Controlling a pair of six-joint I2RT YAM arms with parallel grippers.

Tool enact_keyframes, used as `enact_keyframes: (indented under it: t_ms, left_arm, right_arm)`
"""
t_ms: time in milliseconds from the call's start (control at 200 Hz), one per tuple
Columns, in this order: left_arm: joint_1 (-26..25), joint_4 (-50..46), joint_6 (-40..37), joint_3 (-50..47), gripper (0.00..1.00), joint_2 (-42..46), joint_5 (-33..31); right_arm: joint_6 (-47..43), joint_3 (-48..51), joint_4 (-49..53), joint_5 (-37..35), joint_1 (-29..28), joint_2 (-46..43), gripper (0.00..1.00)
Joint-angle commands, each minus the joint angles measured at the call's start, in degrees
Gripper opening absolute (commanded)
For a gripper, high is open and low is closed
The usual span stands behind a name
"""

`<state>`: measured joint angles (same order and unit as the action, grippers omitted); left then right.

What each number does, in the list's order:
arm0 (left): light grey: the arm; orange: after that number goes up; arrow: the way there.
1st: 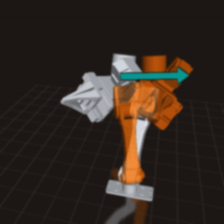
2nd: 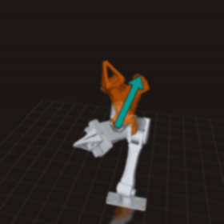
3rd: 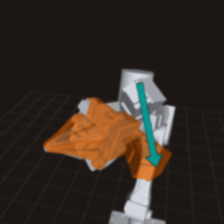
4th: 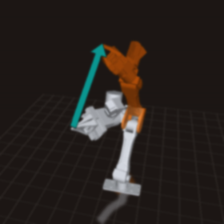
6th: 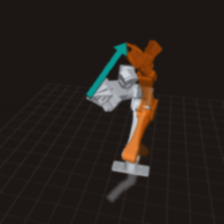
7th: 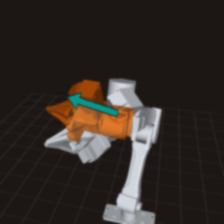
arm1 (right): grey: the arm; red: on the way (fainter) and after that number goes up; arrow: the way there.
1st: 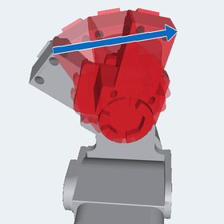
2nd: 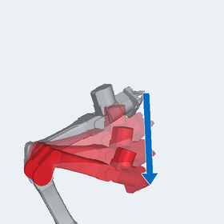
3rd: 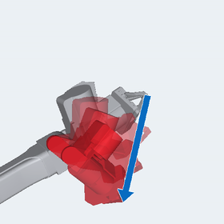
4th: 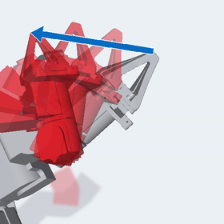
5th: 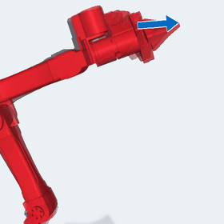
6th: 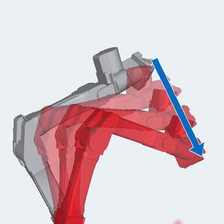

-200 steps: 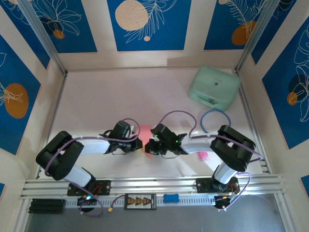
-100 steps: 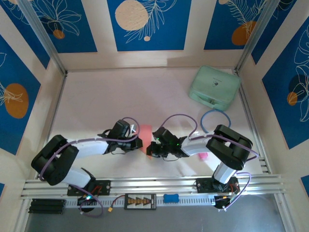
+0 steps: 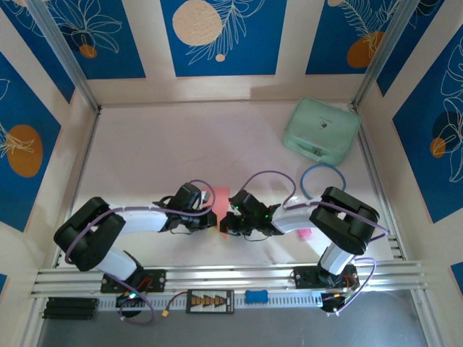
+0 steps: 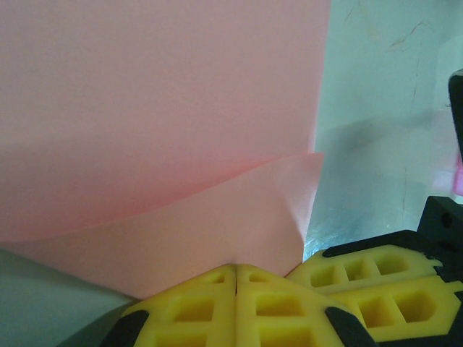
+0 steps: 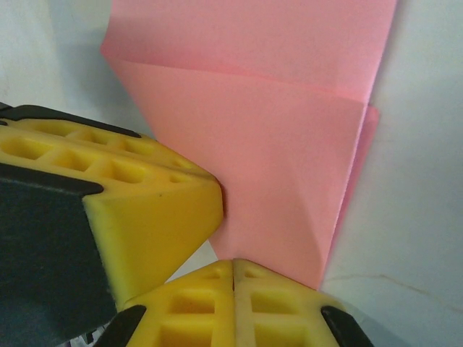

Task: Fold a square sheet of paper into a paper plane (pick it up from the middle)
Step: Third fold the triangle at the center of the table.

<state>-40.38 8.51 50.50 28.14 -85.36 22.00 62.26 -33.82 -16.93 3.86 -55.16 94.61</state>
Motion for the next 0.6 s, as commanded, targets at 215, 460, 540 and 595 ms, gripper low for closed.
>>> enact_keyframes:
  t_ms: [215,460,540,595]
  left_arm:
    - [4.9,-3.7,-3.5,1.8,0.02,-0.8,-2.3]
    - [8.5,-4.7,-5.0,2.6,0.02,-1.3,-2.2]
    - [9.8,-5.2,-5.2,2.8,0.02,-1.5,-1.8]
    - [10.8,-6.1,-5.6,3.2,0.01,-1.6,-1.6]
  right_arm:
    - [0.0,2.3,6.6,-0.2,-0.4,0.6,0.00]
    - [-0.3,2.4,6.7,0.1,-0.3,0.1,0.00]
    - [-0.4,2.4,6.8,0.2,-0.3,0.0,0.00]
    - [-0.5,2.4,6.9,0.3,-0.3,-0.1,0.00]
